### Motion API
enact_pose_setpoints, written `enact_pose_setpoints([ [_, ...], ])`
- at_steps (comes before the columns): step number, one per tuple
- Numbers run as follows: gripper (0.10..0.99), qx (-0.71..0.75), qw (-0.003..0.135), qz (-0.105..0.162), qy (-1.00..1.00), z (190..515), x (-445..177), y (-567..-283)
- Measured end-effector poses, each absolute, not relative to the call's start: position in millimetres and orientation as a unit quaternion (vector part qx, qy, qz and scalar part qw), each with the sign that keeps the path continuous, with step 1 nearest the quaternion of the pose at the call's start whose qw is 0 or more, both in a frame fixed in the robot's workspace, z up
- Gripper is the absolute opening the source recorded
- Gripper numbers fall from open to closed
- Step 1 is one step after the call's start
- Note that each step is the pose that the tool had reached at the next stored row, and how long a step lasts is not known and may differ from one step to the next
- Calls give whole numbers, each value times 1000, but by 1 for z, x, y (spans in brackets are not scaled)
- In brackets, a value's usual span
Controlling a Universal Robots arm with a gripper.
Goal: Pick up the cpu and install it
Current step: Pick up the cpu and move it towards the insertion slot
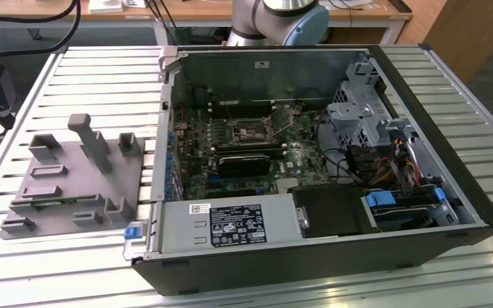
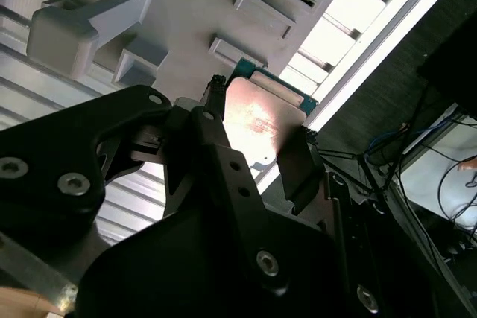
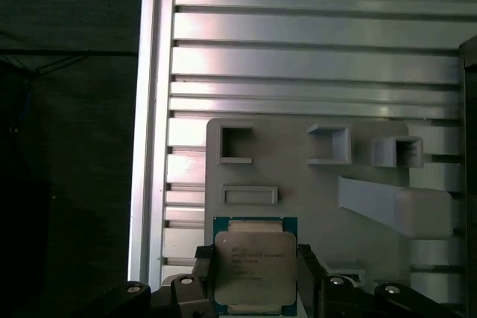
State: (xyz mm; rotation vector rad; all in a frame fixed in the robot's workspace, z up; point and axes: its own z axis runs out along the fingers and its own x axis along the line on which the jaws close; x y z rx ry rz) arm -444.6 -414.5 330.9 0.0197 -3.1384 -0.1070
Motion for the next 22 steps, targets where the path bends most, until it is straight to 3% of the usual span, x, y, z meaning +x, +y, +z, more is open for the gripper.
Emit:
enact_pose_setpoints([
  [22, 533, 6, 1, -34, -999, 349, -445, -414],
])
